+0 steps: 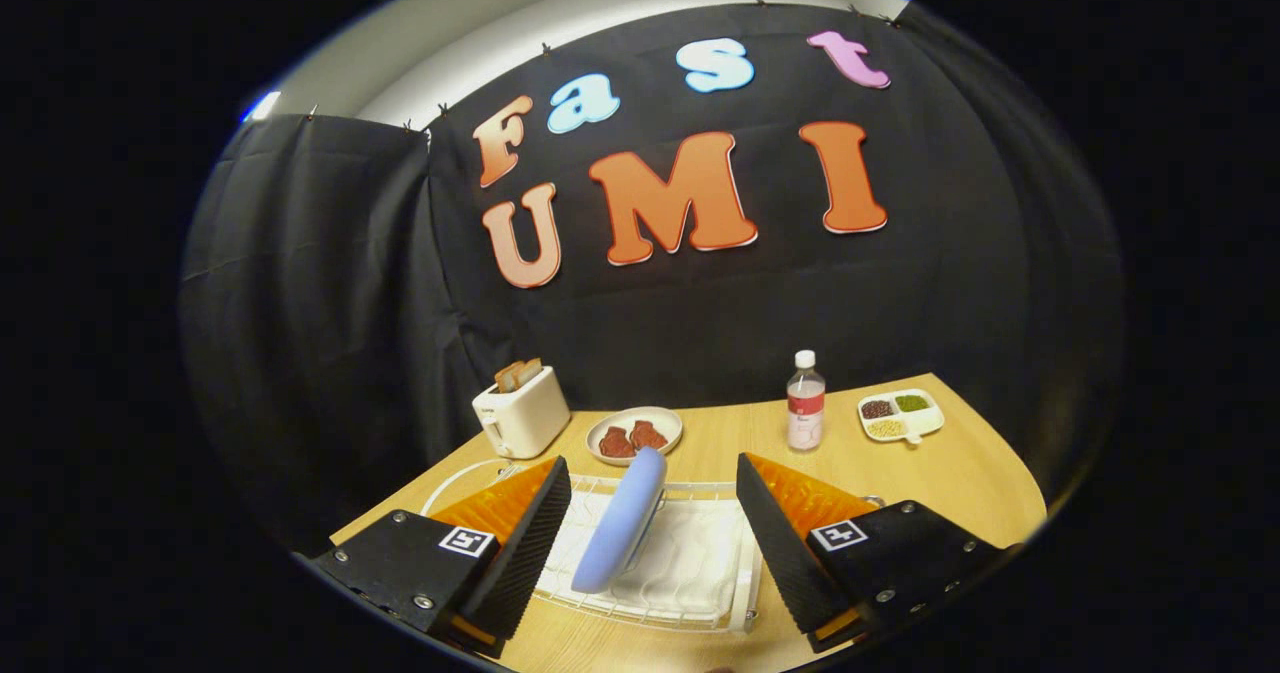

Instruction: Take the plate from the dish rack, then take the spoon from the basket and place it into the plate.

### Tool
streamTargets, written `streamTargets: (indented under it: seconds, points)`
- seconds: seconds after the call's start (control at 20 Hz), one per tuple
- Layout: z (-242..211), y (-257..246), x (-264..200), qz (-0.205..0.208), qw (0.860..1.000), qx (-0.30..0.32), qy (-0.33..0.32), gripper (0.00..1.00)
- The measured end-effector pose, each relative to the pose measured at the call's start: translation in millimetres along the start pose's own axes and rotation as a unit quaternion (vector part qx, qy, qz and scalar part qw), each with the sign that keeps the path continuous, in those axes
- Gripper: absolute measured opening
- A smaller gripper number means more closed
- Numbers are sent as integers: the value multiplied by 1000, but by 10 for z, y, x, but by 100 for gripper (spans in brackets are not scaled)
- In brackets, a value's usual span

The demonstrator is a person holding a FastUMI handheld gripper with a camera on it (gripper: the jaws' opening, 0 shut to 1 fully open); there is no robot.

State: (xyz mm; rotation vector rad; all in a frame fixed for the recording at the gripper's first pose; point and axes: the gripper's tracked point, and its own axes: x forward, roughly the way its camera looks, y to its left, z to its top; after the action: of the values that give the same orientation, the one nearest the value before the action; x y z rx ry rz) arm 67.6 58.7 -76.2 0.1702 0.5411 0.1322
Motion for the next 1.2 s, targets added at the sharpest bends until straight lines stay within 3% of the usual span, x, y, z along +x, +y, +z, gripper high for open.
streamTargets:
  seconds: [0.25,0.55,0.9,1.15,1.2]
  points:
    - [-166,140,345,7,996,-17,83,99]
    - [-523,171,677,-8,982,-27,184,99]
    - [-945,157,989,-26,962,26,269,98]
    - [-1259,150,1107,-53,948,24,314,79]
    - [-1320,143,1125,-58,944,21,324,71]
